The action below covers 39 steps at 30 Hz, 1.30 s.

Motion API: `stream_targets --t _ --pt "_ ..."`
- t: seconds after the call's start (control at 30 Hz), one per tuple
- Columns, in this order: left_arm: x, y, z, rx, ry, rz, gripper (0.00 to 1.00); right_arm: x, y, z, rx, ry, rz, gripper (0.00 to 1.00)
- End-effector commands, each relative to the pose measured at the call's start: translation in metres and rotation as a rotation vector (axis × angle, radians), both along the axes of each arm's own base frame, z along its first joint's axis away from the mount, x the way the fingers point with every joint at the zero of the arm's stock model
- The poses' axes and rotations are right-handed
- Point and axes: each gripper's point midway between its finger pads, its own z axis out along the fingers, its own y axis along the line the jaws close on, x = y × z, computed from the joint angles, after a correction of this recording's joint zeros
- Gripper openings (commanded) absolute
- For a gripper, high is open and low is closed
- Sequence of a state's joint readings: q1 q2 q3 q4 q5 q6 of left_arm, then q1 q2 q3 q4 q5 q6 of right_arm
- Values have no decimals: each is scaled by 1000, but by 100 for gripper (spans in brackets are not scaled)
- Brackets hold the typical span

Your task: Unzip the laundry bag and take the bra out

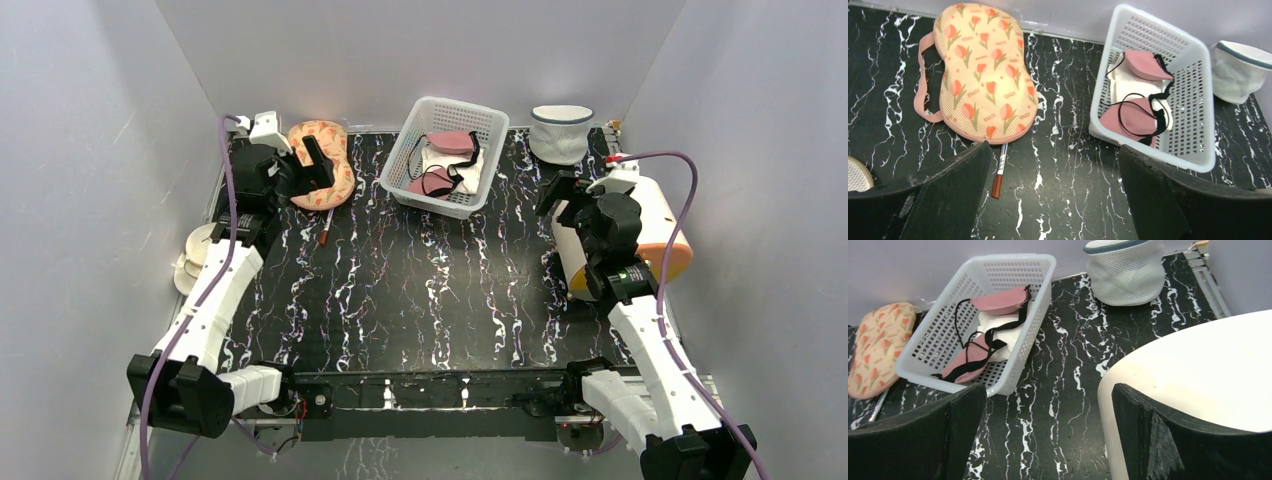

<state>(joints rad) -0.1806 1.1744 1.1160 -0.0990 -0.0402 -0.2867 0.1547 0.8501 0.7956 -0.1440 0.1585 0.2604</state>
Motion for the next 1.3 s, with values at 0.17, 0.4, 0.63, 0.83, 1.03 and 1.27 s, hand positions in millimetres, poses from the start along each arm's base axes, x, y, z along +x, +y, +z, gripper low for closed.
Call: stream_targets --t 0.17,0.4,0.63,0.83,1.03,1.27 --pt "30 15 -36 -82 103 63 98 -3 31 40 80 -99 202 98" --pt "60 29 -92 -161 279 121 98 -9 56 43 92 -86 360 98" --pt "105 37 -137 -251 388 144 98 -13 69 50 121 -94 439 98" --pt "144 27 -161 -51 439 88 98 -18 72 56 123 -103 462 98" --pt "179 29 -186 143 516 140 98 -20 73 58 114 -109 471 98" --pt "206 -7 -204 292 525 63 98 -25 69 58 93 -101 455 98"
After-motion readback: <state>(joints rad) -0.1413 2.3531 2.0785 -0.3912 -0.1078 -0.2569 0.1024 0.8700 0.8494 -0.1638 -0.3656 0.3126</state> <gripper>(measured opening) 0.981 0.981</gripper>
